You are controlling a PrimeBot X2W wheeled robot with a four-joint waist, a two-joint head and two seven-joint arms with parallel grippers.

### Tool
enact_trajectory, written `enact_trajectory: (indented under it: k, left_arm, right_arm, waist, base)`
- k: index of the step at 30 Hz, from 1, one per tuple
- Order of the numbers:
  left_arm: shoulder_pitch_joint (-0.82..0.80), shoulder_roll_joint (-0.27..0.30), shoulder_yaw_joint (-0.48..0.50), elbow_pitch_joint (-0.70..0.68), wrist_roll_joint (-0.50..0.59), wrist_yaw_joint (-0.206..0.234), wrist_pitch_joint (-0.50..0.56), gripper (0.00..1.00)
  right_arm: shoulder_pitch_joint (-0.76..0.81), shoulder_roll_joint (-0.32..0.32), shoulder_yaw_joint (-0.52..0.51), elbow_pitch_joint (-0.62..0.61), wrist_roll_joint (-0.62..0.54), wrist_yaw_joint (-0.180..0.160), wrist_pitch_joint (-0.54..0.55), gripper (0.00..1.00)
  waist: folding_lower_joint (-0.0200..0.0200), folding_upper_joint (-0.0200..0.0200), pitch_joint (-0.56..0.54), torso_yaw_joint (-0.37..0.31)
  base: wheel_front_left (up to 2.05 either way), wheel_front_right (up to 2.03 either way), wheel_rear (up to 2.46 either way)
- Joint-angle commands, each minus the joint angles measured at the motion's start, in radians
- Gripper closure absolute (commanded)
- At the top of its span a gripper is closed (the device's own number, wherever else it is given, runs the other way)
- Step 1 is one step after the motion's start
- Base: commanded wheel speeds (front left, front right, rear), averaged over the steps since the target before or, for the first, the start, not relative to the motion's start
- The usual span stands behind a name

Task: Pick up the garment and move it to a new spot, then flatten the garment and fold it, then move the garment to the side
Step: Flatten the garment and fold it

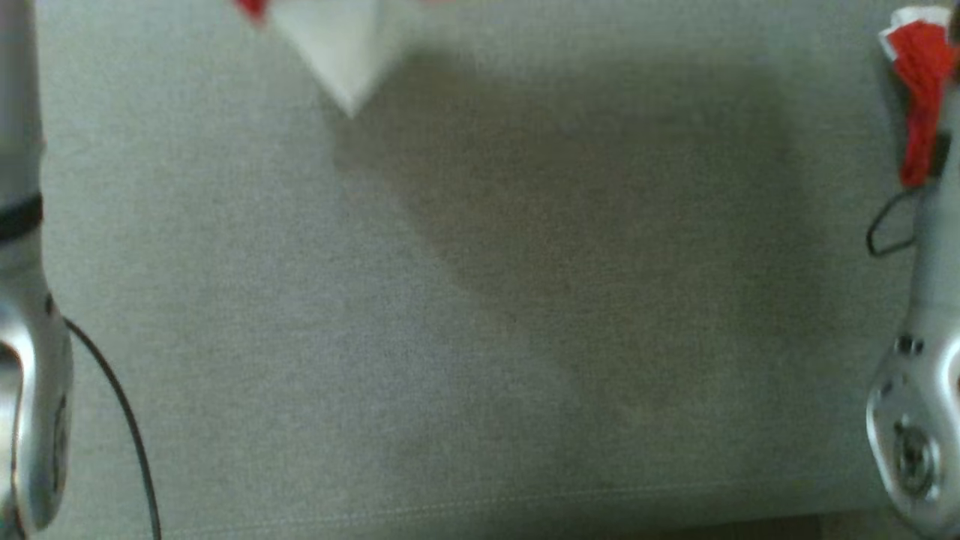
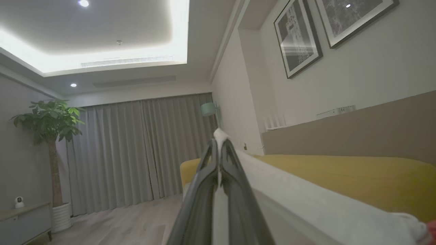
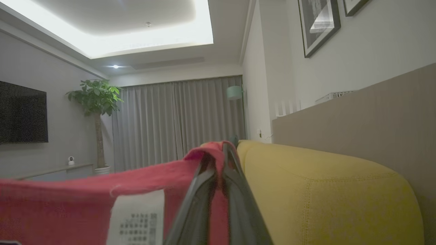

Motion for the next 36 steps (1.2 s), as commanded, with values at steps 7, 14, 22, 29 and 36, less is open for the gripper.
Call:
enact_trajectory:
  k: [7,14,22,29,36]
  left_arm:
    - [-0.019,-0.052,0.013,0.172,-0.019,-0.001,-0.099,1.00]
    - [0.168,-0.113,0.033,0.154,-0.055,-0.037,-0.109,1.00]
    - [0.448,-0.135,0.134,-0.037,-0.072,-0.077,-0.110,1.00]
    - [0.718,-0.163,0.174,-0.209,-0.075,-0.102,-0.110,1.00]
    - [1.000,-0.191,0.175,-0.328,-0.092,-0.110,-0.110,1.00]
  right_arm:
    - [-0.097,0.043,-0.060,0.358,-0.078,0.007,-0.095,1.00]
    - [-0.061,0.046,-0.083,0.598,-0.086,0.007,-0.137,1.00]
    - [0.011,0.046,-0.046,0.654,-0.073,0.007,-0.181,1.00]
    - [0.168,0.046,-0.015,0.535,-0.023,0.007,-0.185,1.00]
    - [0.456,0.035,0.000,0.338,0.051,0.007,-0.185,1.00]
  waist:
    - [-0.0004,0.0000,0.134,0.039]
    - [-0.0004,0.0000,0.179,0.069]
    - [-0.0004,0.0000,0.142,0.072]
    - [-0.0004,0.0000,0.059,0.074]
    - [-0.0004,0.0000,-0.071,0.092]
  base:
    - [0.00,0.00,0.00]
    - [0.00,0.00,0.00]
    - [0.00,0.00,0.00]
    - [0.00,0.00,0.00]
    - [0.00,0.00,0.00]
